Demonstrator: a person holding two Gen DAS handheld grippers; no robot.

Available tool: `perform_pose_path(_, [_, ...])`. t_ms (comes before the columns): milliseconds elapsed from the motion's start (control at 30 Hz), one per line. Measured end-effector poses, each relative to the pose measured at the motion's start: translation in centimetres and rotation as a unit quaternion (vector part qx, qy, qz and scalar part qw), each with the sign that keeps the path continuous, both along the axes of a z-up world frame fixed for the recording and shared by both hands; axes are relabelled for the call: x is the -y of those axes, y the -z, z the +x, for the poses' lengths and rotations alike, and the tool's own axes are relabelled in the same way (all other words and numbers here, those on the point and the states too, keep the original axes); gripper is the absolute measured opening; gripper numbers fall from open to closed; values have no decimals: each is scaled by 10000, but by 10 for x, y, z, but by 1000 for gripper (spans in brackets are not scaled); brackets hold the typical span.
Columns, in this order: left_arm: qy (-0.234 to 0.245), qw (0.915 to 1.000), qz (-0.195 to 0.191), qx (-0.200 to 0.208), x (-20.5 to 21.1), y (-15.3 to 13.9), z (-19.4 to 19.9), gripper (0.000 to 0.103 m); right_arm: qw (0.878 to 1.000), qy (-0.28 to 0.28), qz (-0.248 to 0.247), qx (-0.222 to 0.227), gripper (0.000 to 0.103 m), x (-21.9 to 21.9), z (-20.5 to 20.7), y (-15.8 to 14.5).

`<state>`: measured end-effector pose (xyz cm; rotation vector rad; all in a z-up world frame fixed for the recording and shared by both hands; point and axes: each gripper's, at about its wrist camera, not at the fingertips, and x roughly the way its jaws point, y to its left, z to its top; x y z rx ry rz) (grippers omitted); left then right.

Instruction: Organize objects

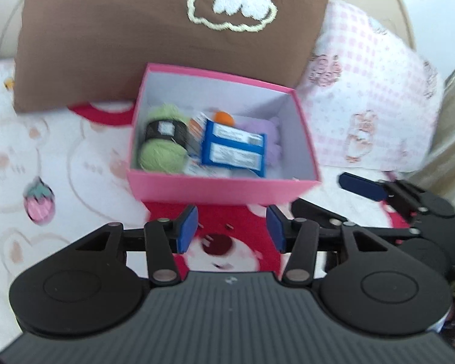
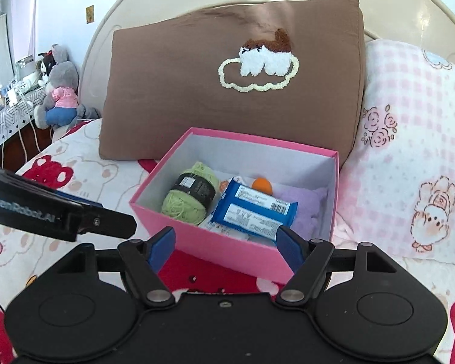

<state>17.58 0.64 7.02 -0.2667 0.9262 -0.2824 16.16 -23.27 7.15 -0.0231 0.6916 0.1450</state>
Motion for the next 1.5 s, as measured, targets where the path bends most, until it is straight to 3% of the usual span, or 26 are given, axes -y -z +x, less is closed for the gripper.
perform_pose_path(333, [122, 9986, 491, 144, 3, -11, -39, 55, 9998, 213, 22, 7, 82, 5, -29, -10])
perform_pose_path(633, [47, 9976, 683, 136, 0, -7, -57, 56, 9987, 355, -294, 237, 85, -9, -60, -18])
perform_pose_path(833, [15, 9966, 820, 86, -1, -4, -63, 57, 9987, 275, -326, 292, 92, -17, -73, -18])
perform_pose_path(1033, [-94, 9967, 804, 55, -7, 2, -69, 63, 9987, 363, -175, 325, 93, -19, -83, -19])
perform_pose_path(1300, [-131, 9969, 780, 29, -8, 6, -74, 84, 9965, 545, -253, 588, 99, -20, -91, -23])
perform_pose_path(1500, [-50, 9958, 909, 11, -5, 8, -73, 100, 9972, 562, -246, 426, 103, -19, -92, -24])
